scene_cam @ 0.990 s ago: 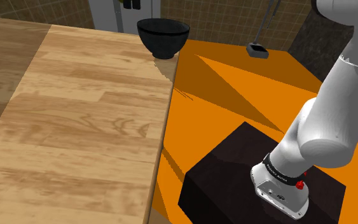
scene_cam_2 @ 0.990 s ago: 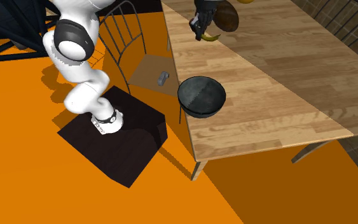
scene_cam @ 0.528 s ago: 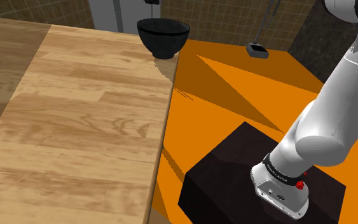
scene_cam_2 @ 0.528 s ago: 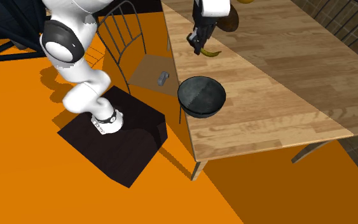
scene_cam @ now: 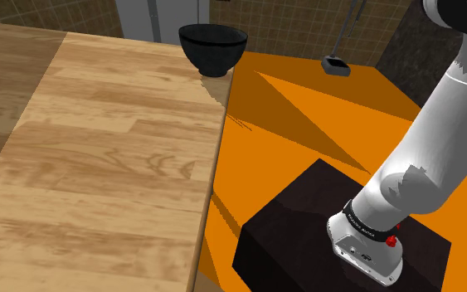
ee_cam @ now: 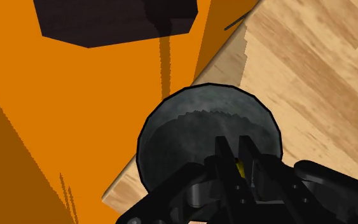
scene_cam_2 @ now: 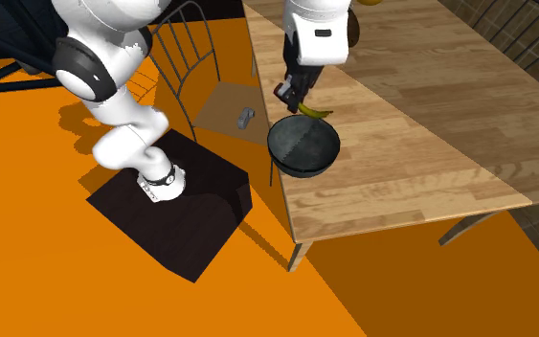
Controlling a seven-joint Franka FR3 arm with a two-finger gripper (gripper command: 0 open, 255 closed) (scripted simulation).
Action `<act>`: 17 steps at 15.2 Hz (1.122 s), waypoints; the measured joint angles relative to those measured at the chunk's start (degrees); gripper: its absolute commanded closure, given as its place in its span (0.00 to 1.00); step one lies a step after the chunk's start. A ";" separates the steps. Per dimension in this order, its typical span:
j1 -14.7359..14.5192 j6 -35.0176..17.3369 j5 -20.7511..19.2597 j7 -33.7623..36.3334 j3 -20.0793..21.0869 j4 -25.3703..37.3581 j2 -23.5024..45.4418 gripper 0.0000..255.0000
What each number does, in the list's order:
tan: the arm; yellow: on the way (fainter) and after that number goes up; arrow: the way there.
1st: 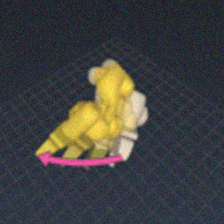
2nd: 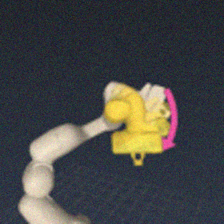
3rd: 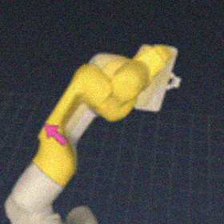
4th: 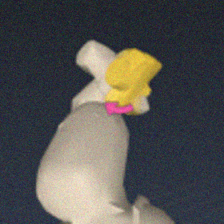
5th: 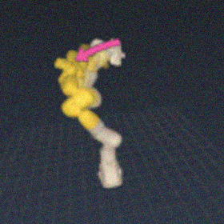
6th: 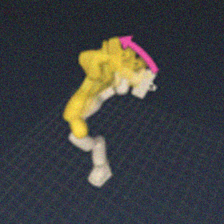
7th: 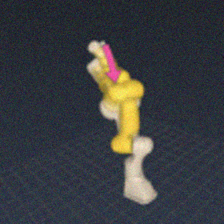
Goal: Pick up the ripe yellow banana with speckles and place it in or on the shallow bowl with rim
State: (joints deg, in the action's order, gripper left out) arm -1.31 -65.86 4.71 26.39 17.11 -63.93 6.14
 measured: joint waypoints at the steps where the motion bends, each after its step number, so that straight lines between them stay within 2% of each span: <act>1: 0.29 -0.67 0.03 -0.58 -0.21 -0.91 -0.20 1.00; 12: 1.57 -11.31 1.44 -3.47 -1.17 -17.79 -6.45 1.00; 17: 1.56 -12.27 1.47 -3.54 -1.15 -18.92 -6.65 1.00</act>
State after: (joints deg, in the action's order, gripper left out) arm 0.25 -78.13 6.18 22.85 15.96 -82.86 -0.51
